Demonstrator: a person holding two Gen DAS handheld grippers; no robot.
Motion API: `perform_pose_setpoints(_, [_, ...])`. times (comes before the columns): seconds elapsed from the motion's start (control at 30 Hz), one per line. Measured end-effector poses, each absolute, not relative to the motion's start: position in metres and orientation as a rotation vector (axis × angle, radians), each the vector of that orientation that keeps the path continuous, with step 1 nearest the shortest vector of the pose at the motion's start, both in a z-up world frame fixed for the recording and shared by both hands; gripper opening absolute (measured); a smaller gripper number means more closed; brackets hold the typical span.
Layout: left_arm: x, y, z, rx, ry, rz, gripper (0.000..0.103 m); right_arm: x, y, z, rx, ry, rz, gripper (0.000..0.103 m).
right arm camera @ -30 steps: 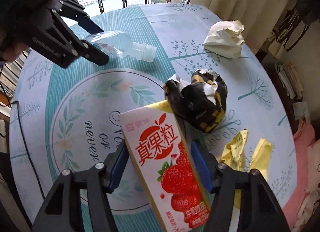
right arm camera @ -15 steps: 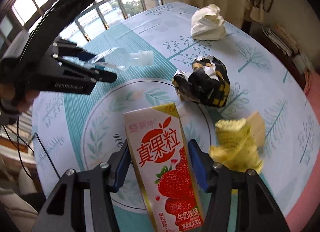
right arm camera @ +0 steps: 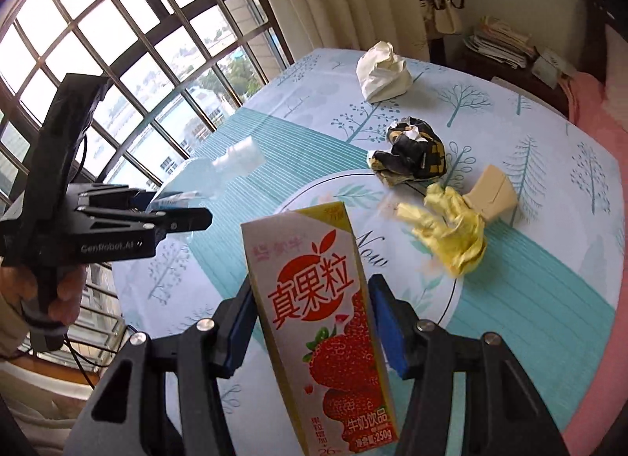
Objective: Collect trash
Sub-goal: 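Grasp the strawberry milk carton with the right tool while the left tool grasps the clear plastic bottle, then carry the carton and bottle over the bin with both tools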
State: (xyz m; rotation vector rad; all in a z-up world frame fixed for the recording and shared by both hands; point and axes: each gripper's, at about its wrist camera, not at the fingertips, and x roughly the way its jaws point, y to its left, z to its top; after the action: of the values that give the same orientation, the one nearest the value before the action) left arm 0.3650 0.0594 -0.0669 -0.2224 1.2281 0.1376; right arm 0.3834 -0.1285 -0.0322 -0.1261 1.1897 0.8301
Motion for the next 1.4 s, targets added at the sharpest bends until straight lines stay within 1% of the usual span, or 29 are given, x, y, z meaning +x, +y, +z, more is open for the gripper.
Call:
perform_pose_setpoints(0.27, [0.296,0.064,-0.036,-0.280,1.156,0.046,0.047,0.320,-0.130,-0.010,-0.026,1.175,0.732,0.056])
perform_pose_setpoints(0.5, [0.226,0.072,-0.020,-0.221,1.100,-0.054,0.047,0.244,-0.122,0.006,0.050,1.145,0.623,0.056])
perform_pose_setpoints(0.77, [0.146,0.086,-0.016,-0.143,1.066,-0.186,0.047,0.141,-0.114,0.017,0.166,1.077,0.470,0.056])
perform_pose_setpoints(0.87, [0.117,0.090,-0.017,-0.127,1.072,-0.218,0.047,0.106,-0.112,0.013,0.214,1.082,0.418,0.056])
perform_pose_setpoints(1.1, [0.066,0.082,-0.028,-0.078,1.122,-0.267,0.047,0.038,-0.118,-0.003,0.257,1.173,0.353,0.056])
perform_pose_setpoints(1.27, [0.039,0.064,-0.043,-0.054,1.154,-0.292,0.047,0.010,-0.139,-0.024,0.304,1.241,0.292,0.056])
perform_pose_setpoints(1.4, [0.026,0.048,-0.069,-0.048,1.195,-0.292,0.047,-0.002,-0.154,-0.048,0.327,1.279,0.251,0.056])
